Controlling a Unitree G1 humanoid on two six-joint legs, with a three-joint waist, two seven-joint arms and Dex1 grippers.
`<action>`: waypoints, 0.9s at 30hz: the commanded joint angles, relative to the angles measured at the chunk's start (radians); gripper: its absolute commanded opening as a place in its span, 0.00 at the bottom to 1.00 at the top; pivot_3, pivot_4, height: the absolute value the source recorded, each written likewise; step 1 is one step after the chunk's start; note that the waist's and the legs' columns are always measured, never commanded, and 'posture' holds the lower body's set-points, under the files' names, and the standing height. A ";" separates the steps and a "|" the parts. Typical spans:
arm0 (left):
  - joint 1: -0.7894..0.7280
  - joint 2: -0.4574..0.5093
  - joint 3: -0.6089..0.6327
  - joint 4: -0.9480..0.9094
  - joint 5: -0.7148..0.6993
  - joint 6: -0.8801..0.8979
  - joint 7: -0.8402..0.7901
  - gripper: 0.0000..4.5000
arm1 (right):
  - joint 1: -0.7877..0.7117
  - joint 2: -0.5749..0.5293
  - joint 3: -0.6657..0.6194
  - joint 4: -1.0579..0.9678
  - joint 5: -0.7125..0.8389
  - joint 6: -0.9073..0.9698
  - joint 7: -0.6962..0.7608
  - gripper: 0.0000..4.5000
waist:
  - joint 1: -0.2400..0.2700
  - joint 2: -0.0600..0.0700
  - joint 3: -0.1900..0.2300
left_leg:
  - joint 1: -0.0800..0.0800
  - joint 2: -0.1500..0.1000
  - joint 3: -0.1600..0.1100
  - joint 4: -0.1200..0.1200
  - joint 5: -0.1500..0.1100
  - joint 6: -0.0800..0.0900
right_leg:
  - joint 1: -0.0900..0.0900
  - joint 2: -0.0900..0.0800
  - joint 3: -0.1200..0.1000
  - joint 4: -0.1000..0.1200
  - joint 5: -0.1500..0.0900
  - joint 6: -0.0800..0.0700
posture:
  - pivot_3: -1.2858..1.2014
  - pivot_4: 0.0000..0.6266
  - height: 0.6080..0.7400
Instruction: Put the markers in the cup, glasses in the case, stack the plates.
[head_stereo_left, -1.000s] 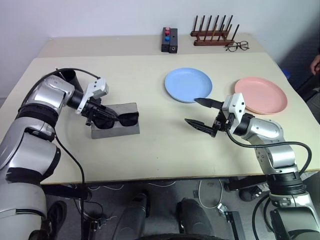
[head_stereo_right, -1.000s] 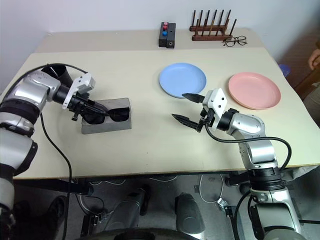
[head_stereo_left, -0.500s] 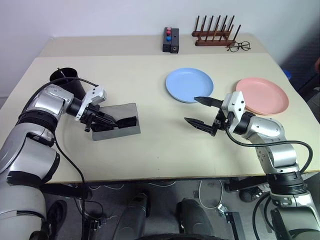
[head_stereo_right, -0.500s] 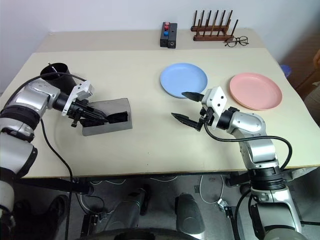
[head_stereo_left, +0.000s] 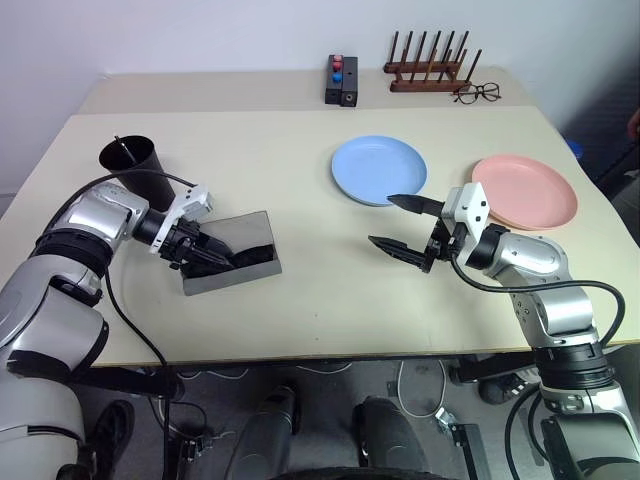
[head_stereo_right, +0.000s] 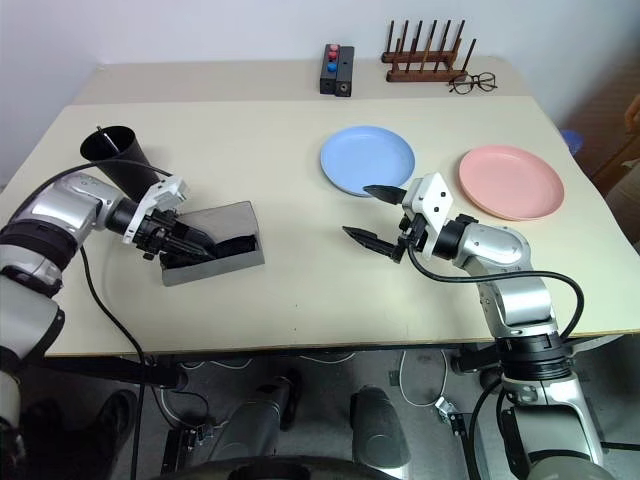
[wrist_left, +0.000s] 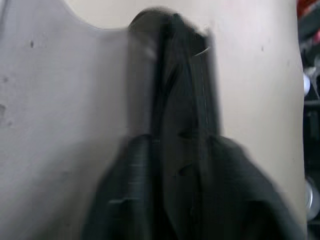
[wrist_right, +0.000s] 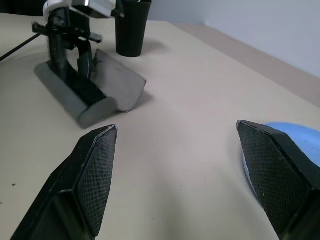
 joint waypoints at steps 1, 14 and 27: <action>-0.007 0.012 -0.003 -0.008 -0.025 -0.022 -0.005 0.87 | -0.017 -0.009 -0.010 -0.050 0.004 -0.003 -0.004 0.87 | 0.001 0.000 0.000 | 0.000 0.000 0.000 0.000 0.000 0.000 | 0.000 0.000 0.000 0.000 0.000 0.000 | 0.52 0.24 0.99; -0.057 -0.024 0.090 0.067 0.010 -0.115 -0.005 0.99 | -0.021 0.005 -0.003 -0.027 -0.008 -0.022 -0.006 0.87 | 0.001 0.000 0.000 | 0.000 0.000 0.000 0.000 0.000 0.000 | -0.001 0.000 0.000 0.000 0.000 0.000 | 0.52 0.24 0.99; -0.221 -0.081 0.453 0.122 0.067 -0.089 0.037 0.48 | -0.029 0.014 0.005 -0.010 -0.006 -0.035 0.005 0.87 | -0.001 0.000 0.000 | -0.001 0.000 0.000 0.000 0.000 0.000 | -0.001 0.000 -0.001 0.000 0.000 0.000 | 0.52 0.24 0.99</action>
